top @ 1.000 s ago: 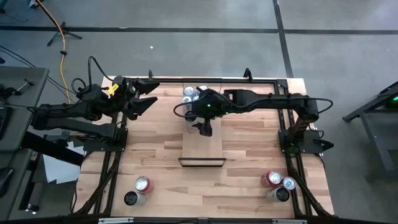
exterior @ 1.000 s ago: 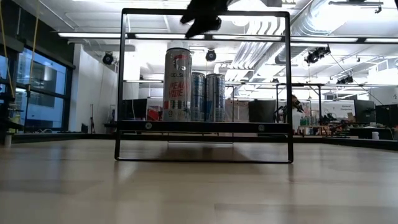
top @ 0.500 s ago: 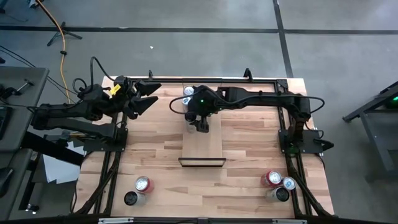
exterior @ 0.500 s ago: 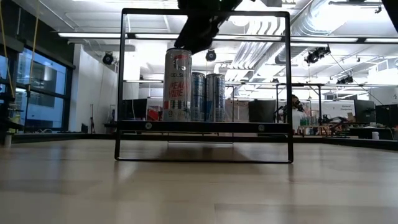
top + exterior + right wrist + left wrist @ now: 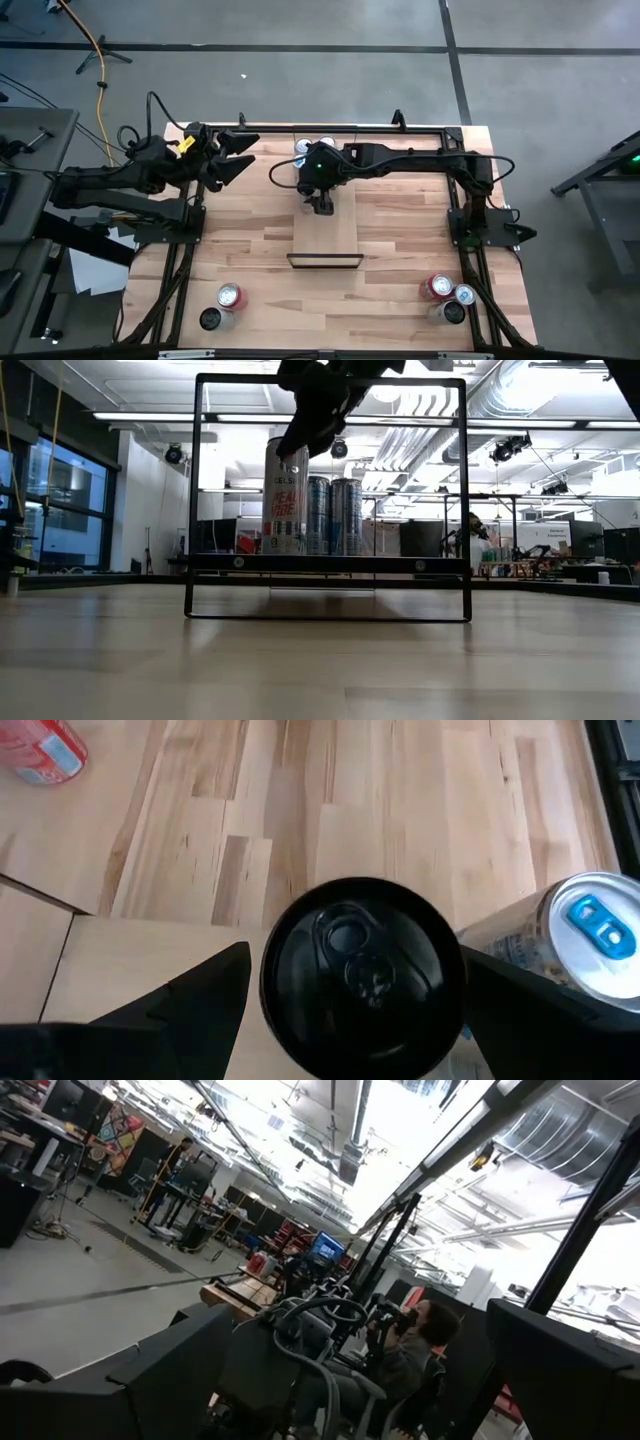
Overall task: Place canned beverage on shelf
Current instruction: Put the white pink soda can on the shelf
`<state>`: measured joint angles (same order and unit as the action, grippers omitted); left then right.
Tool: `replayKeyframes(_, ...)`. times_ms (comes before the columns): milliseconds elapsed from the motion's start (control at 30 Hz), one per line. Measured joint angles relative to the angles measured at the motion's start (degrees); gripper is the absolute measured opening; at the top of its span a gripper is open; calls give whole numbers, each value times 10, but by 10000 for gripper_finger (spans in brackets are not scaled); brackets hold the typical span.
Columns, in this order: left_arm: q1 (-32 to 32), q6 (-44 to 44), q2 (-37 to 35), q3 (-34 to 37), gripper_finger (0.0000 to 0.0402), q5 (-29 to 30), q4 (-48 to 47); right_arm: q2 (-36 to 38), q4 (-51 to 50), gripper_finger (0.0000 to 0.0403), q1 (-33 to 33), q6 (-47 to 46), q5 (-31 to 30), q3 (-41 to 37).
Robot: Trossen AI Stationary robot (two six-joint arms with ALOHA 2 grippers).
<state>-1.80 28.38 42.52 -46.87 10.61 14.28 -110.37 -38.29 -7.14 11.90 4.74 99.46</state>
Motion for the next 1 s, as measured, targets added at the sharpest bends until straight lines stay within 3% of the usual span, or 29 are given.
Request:
replayKeyframes(233, 0, -1, 0, 0, 394, 0, 0, 0, 0, 313, 0, -11, 0, 0)
replayKeyframes(500, 0, 0, 0, 0, 394, 0, 0, 0, 1, 245, 0, -55, -1, 0)
replayKeyframes(800, 0, 17, 0, 0, 394, 0, -2, 31, -43, 245, 7, -121, -2, -1)
replayKeyframes(1000, 0, 11, 0, 0, 394, 0, -18, 52, -115, 245, 46, -171, -88, -1)
